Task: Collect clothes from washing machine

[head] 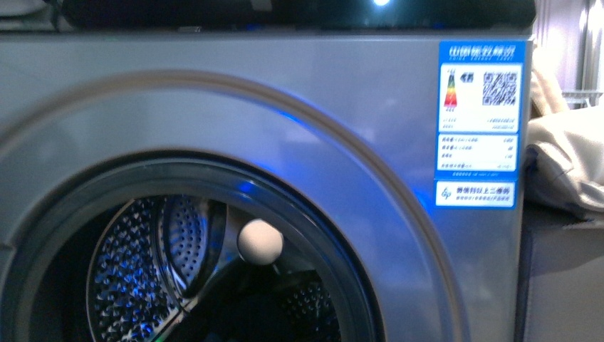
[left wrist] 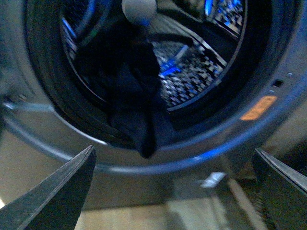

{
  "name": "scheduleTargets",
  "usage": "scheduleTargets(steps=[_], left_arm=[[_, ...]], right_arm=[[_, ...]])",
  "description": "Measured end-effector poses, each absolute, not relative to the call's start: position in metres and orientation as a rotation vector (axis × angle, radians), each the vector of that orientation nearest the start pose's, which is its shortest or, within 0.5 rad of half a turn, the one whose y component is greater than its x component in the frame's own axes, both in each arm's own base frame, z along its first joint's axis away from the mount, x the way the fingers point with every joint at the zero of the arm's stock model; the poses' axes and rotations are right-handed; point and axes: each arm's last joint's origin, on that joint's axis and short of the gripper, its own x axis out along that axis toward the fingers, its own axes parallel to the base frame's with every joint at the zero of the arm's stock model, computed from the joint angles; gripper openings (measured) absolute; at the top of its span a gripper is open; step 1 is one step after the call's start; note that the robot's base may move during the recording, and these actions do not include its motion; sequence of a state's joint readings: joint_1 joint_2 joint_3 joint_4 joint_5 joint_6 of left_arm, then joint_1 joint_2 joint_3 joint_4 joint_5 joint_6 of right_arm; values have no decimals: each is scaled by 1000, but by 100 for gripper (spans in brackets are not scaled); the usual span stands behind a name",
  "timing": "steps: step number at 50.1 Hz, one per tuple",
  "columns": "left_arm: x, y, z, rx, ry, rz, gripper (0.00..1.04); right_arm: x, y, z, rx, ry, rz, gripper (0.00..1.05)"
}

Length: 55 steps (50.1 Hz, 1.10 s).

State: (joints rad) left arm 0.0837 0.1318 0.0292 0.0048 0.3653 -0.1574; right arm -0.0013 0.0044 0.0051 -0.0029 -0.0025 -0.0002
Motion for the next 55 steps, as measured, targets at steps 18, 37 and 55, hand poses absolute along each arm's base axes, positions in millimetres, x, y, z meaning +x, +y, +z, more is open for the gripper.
scheduleTargets(steps=[18,37,55], left_arm=[[162,-18,182,-212,151,-331,98],[263,-35,170,-118,232,-331,98],[335,-59,148,-56,300,-347,98]], right_arm=[[98,0,165,0,2,0,97],[98,0,165,0,2,0,97],[98,0,165,0,2,0,97]])
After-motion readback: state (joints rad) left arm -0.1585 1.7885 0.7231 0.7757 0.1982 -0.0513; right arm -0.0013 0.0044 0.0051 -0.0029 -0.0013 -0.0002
